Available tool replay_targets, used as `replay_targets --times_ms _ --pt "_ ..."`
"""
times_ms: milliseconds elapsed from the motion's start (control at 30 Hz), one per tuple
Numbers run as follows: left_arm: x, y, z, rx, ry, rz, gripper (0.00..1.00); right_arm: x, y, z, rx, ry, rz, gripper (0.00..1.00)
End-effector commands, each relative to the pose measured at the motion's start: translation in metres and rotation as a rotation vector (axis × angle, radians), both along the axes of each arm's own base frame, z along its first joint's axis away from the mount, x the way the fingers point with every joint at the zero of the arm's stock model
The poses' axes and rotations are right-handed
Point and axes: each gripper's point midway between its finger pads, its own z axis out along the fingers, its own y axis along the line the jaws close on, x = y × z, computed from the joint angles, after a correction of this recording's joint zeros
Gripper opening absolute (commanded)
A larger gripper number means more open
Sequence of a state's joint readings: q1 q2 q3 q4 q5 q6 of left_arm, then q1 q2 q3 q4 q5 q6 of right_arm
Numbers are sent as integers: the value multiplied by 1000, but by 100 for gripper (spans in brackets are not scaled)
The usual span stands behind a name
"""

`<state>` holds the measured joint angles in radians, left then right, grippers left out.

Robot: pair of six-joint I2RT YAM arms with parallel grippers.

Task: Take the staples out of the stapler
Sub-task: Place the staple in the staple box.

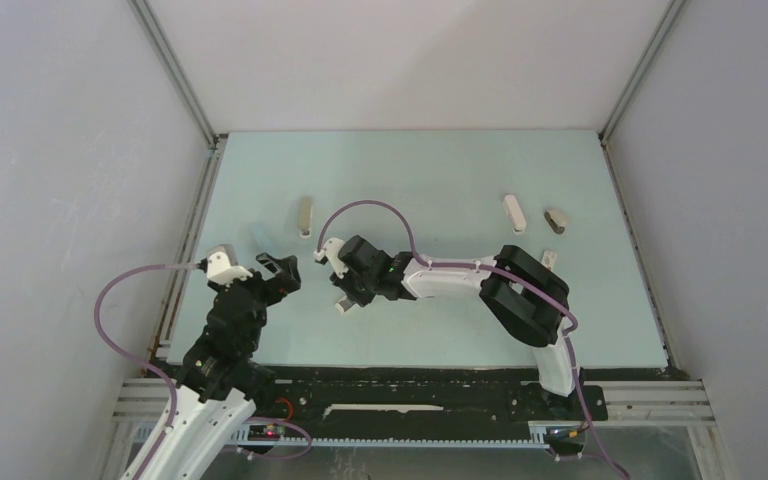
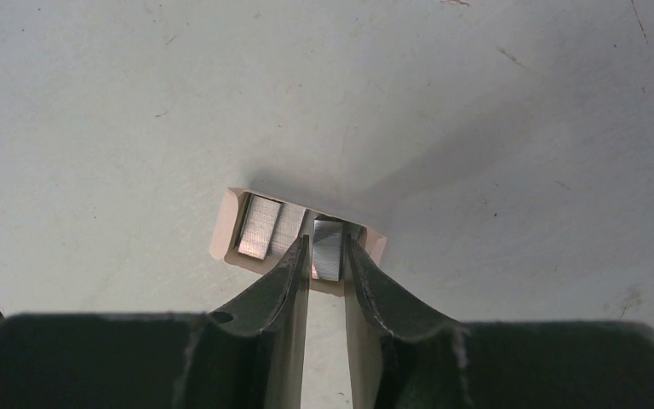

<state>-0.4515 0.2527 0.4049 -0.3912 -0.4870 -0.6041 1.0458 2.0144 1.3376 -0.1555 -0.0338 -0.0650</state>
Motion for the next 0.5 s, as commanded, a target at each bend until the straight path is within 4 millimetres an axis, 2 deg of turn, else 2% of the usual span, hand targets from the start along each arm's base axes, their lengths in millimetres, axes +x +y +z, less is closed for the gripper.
replay_targets --times_ms 0,67,267,367,467 --pt "2 2 -1 -10 -11 16 100 3 5 15 34 -31 5 29" --pt "1 2 0 -13 -17 17 100 1 7 24 51 -38 19 29" --pt "1 1 10 -29 -39 12 100 -9 13 67 123 -63 90 30" --pt "1 0 16 -43 -56 4 100 -16 10 85 156 -50 136 30" --pt "0 -3 22 -64 -78 -10 100 -31 4 102 193 2 243 31"
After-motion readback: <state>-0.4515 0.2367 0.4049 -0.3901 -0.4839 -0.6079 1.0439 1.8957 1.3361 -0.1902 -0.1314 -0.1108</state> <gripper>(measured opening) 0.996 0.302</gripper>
